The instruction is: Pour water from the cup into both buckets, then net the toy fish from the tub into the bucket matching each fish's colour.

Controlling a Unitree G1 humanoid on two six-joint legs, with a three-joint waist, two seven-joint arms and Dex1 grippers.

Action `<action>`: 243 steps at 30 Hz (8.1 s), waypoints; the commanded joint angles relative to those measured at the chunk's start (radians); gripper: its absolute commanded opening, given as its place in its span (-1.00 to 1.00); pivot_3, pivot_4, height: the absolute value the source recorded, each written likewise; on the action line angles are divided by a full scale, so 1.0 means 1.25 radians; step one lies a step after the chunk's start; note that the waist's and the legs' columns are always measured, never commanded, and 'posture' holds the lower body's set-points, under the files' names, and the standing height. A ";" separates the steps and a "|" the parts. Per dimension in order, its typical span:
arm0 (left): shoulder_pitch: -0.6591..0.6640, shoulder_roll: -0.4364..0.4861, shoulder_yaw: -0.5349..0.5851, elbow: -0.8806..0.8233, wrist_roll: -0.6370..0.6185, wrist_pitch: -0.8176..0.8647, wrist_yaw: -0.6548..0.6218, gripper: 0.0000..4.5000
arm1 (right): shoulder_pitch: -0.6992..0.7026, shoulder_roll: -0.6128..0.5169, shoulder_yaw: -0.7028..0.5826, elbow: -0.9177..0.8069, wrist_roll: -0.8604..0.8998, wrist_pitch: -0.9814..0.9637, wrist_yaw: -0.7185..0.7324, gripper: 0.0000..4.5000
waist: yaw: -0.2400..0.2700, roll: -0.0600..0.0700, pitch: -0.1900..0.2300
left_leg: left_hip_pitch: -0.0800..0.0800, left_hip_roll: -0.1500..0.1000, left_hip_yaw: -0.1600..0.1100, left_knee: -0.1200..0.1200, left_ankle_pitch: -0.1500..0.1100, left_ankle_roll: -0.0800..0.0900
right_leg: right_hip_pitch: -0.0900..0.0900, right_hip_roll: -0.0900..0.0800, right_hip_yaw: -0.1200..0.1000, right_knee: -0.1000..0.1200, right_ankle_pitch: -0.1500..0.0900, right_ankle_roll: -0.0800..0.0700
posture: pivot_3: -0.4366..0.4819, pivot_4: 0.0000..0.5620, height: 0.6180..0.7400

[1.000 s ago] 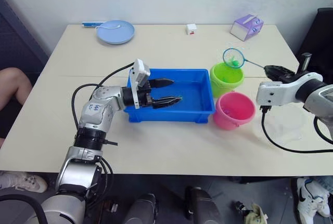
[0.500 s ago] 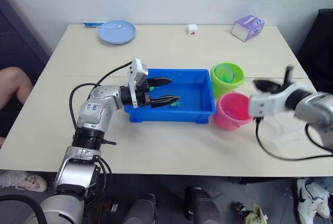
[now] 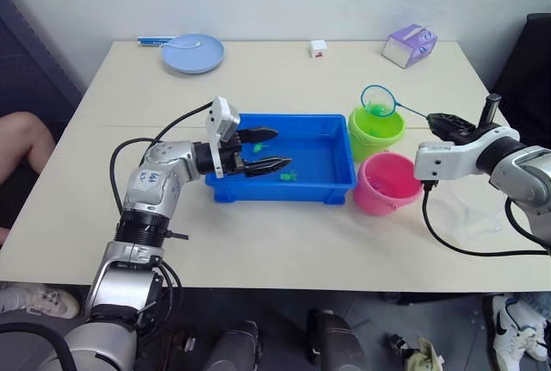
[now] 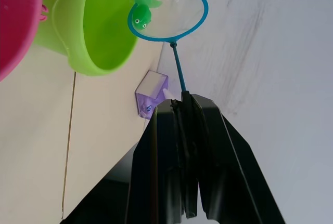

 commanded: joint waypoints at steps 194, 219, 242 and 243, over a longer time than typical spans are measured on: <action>0.250 0.305 0.220 -0.186 -0.007 0.070 0.089 1.00 | -0.365 0.638 0.267 0.256 0.375 0.386 0.244 -0.66 | -0.059 0.000 0.000 | 0.000 0.001 -0.005 -0.002 0.000 -0.001 | -0.001 0.000 -0.006 0.003 -0.001 -0.001 | -0.05 -0.47 1.00; 0.068 0.215 0.061 -0.073 0.005 0.041 -0.065 1.00 | -0.149 0.431 -0.057 -0.318 0.658 0.938 0.231 -0.66 | -0.018 0.000 0.000 | -0.002 -0.001 -0.005 0.001 -0.001 -0.001 | -0.001 -0.002 -0.005 0.005 -0.001 -0.001 | -0.05 -0.47 1.00; -0.060 0.026 -0.007 0.056 0.032 -0.050 -0.106 1.00 | -0.009 -0.033 -0.021 -0.097 0.274 0.315 0.012 -0.66 | -0.019 0.000 0.000 | -0.002 -0.001 0.000 0.000 0.000 0.000 | -0.004 -0.002 0.001 0.007 -0.001 -0.001 | -0.05 -0.47 1.00; -0.057 0.028 -0.004 0.053 0.032 -0.050 -0.103 1.00 | -0.017 -0.074 0.013 -0.062 0.204 0.230 -0.013 -0.66 | -0.018 0.000 0.000 | -0.002 -0.001 0.000 0.000 0.000 0.000 | -0.004 -0.002 0.001 0.007 -0.001 -0.001 | -0.05 -0.47 1.00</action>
